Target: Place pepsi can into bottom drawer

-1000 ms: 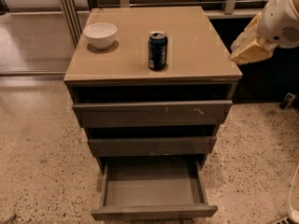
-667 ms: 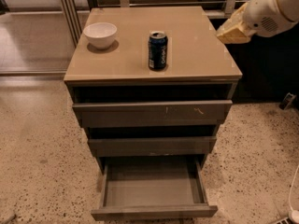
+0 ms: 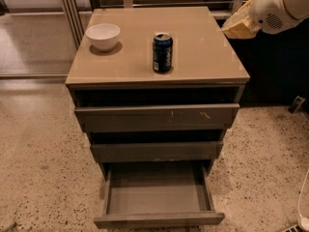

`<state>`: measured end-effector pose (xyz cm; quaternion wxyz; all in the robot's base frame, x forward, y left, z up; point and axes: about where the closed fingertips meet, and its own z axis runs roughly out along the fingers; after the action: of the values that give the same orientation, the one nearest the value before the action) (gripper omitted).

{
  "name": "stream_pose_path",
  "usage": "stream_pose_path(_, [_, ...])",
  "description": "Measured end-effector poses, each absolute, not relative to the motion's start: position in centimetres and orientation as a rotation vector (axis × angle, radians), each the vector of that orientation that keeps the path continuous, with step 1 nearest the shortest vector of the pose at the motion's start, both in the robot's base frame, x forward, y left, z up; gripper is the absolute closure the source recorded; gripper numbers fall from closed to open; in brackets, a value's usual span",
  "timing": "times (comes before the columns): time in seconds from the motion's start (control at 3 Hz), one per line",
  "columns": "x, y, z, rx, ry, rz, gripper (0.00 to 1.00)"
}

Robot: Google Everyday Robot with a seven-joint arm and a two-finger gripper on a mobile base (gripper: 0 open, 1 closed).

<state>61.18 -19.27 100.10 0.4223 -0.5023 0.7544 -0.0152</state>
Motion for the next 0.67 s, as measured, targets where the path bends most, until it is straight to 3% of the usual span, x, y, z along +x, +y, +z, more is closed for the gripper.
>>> stream_pose_path(0.67, [64.1,-16.2,97.5,-1.137,1.880,0.186,0.58])
